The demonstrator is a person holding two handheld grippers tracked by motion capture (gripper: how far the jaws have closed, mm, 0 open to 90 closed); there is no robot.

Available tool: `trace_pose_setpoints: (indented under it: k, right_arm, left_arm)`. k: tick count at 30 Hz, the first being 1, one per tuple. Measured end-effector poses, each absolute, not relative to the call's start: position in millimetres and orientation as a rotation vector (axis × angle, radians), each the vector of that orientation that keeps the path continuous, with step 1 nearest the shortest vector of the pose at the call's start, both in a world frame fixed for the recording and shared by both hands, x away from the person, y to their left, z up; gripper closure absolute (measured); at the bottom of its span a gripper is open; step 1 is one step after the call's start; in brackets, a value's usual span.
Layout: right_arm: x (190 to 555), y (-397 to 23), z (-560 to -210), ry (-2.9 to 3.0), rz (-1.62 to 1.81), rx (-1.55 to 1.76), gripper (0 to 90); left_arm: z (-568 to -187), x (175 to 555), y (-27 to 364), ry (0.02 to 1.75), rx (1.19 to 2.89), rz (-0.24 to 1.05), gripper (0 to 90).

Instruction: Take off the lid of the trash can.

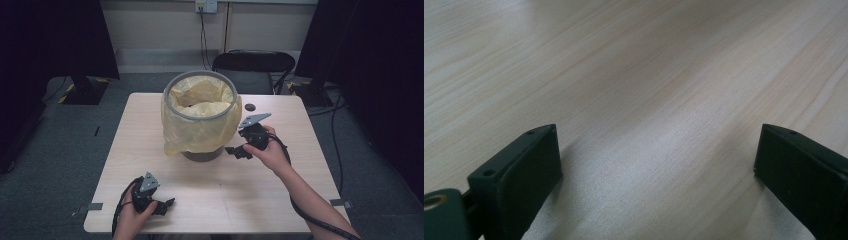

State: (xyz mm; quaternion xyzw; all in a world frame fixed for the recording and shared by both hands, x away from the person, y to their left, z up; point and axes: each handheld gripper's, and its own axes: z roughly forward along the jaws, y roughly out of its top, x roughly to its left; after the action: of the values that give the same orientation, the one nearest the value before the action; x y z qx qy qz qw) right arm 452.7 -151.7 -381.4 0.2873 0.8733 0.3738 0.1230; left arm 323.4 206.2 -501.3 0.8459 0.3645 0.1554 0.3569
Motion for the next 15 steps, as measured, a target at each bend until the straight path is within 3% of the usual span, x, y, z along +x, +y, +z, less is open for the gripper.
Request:
trace_pose_setpoints:
  k: [15]
  right_arm:
    - [441, -167, -355, 2.588, 1.022, 0.793, 14.8]
  left_arm:
    - [-501, 323, 206, 0.943, 2.182, 0.399, 4.1]
